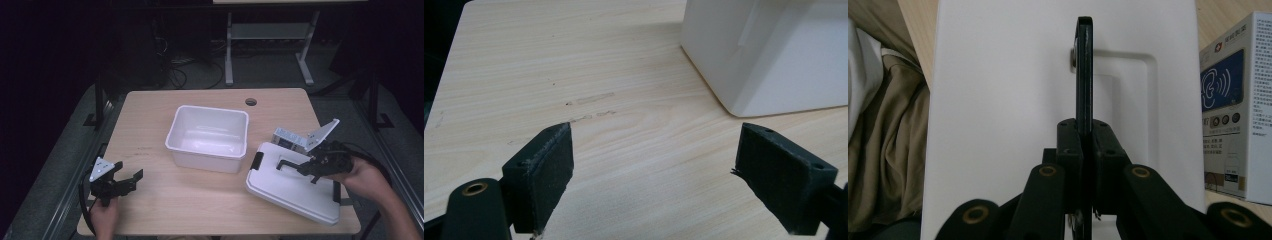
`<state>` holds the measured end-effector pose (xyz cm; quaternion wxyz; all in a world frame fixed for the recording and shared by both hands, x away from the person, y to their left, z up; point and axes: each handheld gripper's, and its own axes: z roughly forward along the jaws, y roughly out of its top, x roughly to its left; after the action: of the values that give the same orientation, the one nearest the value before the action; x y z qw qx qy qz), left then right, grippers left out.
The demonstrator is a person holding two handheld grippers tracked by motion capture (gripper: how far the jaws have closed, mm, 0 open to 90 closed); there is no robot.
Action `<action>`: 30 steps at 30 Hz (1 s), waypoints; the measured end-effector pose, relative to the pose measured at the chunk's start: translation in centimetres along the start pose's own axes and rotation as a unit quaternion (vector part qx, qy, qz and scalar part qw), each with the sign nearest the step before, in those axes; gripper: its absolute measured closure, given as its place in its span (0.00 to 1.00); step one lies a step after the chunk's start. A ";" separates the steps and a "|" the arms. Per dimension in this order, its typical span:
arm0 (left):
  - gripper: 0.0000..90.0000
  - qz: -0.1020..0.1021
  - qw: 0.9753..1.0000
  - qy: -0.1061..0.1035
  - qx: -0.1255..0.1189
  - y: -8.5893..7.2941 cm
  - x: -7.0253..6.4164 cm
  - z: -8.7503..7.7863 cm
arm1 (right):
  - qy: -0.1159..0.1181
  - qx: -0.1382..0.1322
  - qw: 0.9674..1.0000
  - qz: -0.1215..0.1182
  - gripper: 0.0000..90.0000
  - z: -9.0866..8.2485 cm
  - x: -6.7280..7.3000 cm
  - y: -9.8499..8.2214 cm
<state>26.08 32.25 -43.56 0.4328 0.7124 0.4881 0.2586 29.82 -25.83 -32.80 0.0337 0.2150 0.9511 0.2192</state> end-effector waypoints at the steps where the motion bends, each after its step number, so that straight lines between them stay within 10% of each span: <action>1: 0.17 -0.001 1.000 0.000 0.000 0.0 0.0 0.0 | 0.002 0.001 1.000 0.002 0.94 0.2 0.0 -0.1; 30: 0.17 0.001 1.000 0.000 0.001 0.0 0.1 0.0 | 0.012 0.010 1.000 0.017 0.94 3.8 -1.1 -0.9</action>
<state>26.07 32.35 -43.56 0.4320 0.7131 0.4878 0.2586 31.01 -25.53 -36.65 0.0163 0.2283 0.9498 0.2132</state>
